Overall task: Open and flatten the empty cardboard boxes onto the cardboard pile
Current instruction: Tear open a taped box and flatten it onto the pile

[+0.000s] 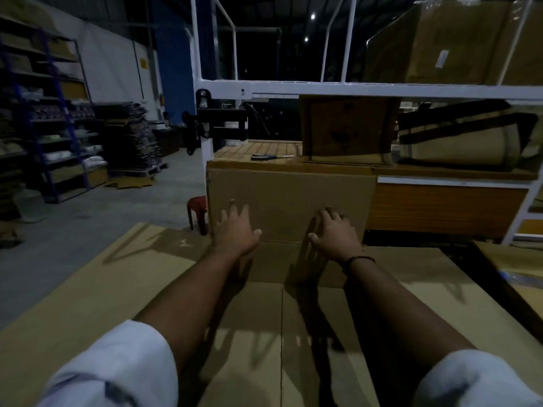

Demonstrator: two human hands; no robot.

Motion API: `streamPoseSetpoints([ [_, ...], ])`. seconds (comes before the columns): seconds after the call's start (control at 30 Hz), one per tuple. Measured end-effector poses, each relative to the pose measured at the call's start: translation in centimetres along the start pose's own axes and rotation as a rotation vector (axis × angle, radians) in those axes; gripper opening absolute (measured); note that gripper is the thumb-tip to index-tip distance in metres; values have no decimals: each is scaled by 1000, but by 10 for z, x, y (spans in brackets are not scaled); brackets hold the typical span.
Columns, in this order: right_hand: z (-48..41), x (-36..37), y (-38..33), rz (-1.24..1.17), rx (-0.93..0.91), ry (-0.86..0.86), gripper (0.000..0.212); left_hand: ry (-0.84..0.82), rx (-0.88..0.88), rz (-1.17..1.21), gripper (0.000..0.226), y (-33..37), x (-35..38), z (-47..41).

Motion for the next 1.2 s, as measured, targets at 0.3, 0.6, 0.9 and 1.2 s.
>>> streamPoseSetpoints([
  [0.3, -10, 46, 50, -103, 214, 107, 84, -147, -215, 92, 85, -86, 65, -21],
  [0.6, -16, 59, 102, -147, 212, 188, 111, -89, -162, 126, 83, -111, 75, -25],
  [0.9, -13, 58, 110, -207, 209, 121, 112, -110, -53, 71, 85, -116, 68, -18],
  [1.2, 7, 46, 118, -123, 178, 25, 106, -65, -22, 46, 81, -117, 52, 8],
])
Point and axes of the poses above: each hand's wrist, its own z-axis away from the middle knuckle, its own x-axis out of the palm, y = z × x, the point moved 9 cm from there along -z, towards the middle knuckle, and after that the axes turned 4 degrees about y, right-handed, at the moved point
